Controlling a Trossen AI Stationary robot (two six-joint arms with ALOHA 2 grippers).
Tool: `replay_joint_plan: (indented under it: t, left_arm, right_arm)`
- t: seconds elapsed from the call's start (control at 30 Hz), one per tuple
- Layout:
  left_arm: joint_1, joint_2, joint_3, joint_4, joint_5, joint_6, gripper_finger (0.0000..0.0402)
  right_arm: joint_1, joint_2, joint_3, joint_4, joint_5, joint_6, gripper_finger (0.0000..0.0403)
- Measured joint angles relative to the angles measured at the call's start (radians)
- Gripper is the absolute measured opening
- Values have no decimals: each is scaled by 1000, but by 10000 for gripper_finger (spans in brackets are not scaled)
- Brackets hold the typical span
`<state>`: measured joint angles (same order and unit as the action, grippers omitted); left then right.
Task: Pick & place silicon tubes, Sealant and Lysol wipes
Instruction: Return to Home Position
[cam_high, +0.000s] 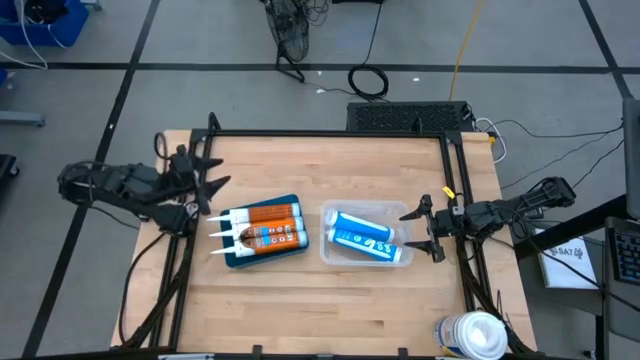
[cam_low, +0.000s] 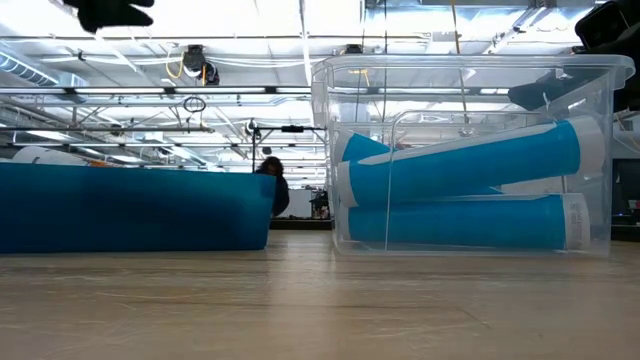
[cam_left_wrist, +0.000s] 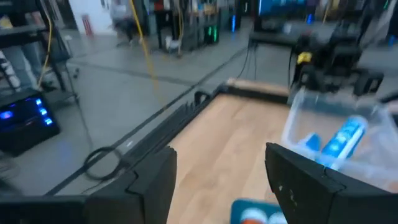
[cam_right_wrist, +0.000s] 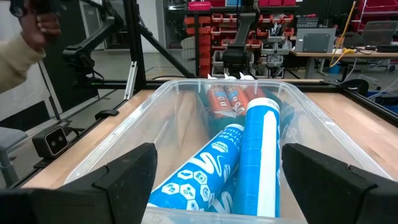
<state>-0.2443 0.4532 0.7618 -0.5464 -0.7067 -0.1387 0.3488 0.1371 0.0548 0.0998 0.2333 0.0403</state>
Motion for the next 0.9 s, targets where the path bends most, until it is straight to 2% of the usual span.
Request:
replay_joint_plan:
  t: [0.13,0.33,0.67,0.9]
  left_arm:
    - [0,-115,-166,167,7,33,247]
    - [0,-229,-324,266,98,68,255]
    - [0,-349,-441,314,212,100,263]
    - [0,-403,-486,310,232,104,265]
  right_arm:
    - [0,0,0,0,0,0,325]
    - [0,0,0,0,0,0,325]
    - [0,0,0,0,0,0,325]
    - [0,0,0,0,0,0,325]
